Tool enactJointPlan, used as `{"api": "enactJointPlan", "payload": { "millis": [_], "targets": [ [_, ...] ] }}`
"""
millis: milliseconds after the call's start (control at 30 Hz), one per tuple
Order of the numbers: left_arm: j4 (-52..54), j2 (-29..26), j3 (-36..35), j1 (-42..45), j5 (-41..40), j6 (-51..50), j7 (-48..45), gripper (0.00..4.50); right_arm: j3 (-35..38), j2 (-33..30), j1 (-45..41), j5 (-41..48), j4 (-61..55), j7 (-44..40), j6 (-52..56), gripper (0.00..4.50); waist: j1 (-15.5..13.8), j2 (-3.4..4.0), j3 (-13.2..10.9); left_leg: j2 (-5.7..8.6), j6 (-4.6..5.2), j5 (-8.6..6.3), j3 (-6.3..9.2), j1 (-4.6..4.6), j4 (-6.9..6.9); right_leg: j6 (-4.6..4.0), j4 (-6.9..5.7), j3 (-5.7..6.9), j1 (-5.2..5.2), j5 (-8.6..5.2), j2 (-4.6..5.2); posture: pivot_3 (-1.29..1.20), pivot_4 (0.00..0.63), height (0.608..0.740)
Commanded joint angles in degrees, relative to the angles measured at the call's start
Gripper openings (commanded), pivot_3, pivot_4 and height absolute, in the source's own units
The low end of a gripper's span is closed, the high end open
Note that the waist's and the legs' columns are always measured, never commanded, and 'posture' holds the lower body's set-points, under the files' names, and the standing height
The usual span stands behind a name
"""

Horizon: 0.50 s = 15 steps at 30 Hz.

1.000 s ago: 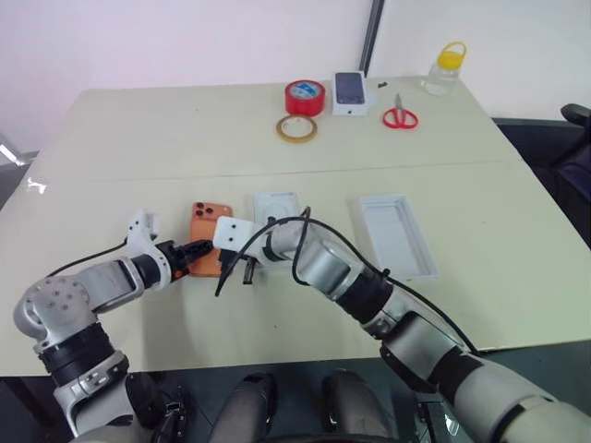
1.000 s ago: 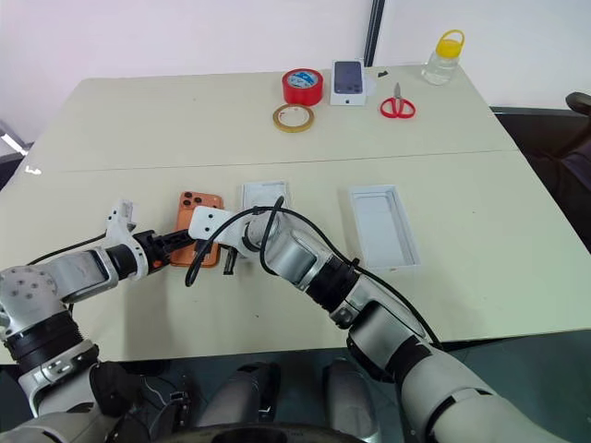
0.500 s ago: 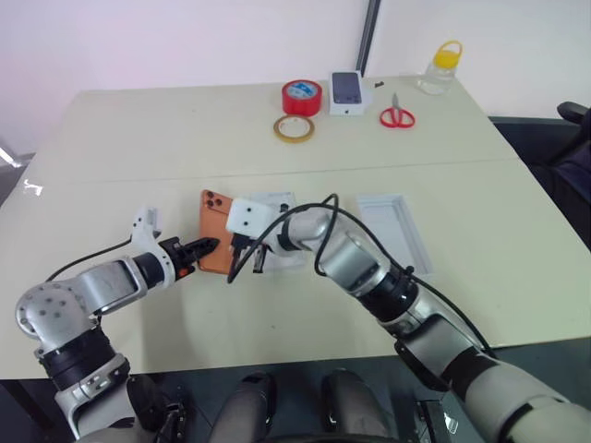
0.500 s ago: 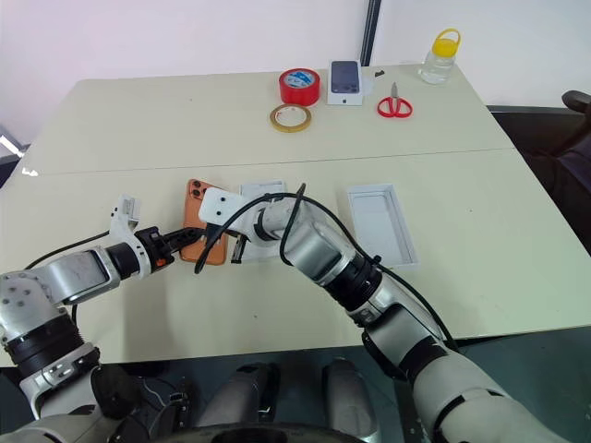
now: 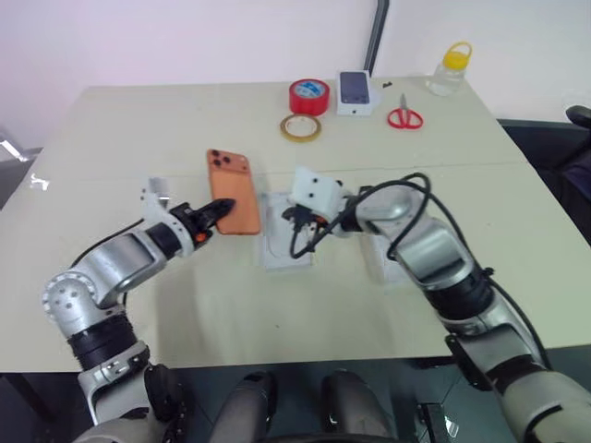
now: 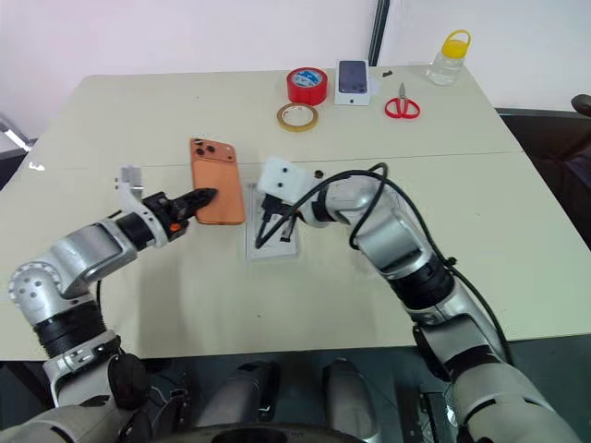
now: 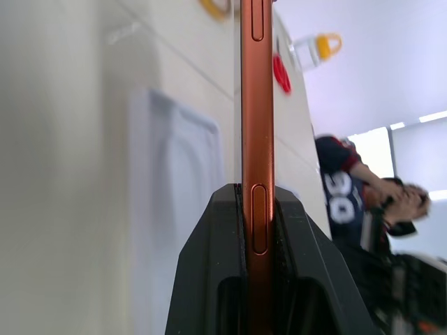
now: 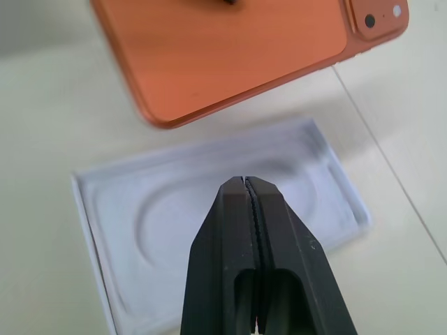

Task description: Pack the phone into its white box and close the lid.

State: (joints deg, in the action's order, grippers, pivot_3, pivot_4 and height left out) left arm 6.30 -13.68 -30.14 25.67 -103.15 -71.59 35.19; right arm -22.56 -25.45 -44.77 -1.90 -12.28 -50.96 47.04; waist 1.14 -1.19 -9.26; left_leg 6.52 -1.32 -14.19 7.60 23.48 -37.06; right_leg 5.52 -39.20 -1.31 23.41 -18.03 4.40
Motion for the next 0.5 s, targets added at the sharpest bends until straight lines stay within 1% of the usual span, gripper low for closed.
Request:
{"api": "enactJointPlan", "payload": {
  "millis": [33, 200, 500],
  "targets": [
    [3.3, 0.2, 8.1, -1.6, -6.7, 7.1, 4.6, 0.04, 2.8, -2.6, 0.8, 0.9, -1.7, 0.2, -2.7, 0.0, -0.1, 0.0, 0.0, 0.0, 0.0, 0.0, -0.01, 0.0, 0.0, 0.0, 0.0, -0.02, 0.01, 0.0, 0.0, 0.0, 0.15, 0.74],
    [3.5, -0.5, 15.4, -4.0, -8.0, 13.1, 5.6, 0.04, 3.4, -4.8, 2.3, 0.8, -1.6, 1.5, -2.5, 0.0, -0.1, 0.0, 0.0, -0.01, 0.0, 0.0, -0.04, 0.0, 0.01, 0.0, -0.01, -0.04, 0.02, 0.0, -0.01, 0.0, 0.15, 0.74],
    [0.5, -2.3, 21.3, -4.5, -6.7, 17.1, 2.4, 0.04, 3.1, -5.4, 3.0, 1.5, -2.1, 2.7, -1.7, 0.0, -0.4, 0.0, 0.0, 0.0, 0.0, 0.01, -0.06, 0.0, 0.0, -0.01, 0.02, -0.05, 0.01, 0.0, -0.01, 0.0, 0.15, 0.74]
  ]
}}
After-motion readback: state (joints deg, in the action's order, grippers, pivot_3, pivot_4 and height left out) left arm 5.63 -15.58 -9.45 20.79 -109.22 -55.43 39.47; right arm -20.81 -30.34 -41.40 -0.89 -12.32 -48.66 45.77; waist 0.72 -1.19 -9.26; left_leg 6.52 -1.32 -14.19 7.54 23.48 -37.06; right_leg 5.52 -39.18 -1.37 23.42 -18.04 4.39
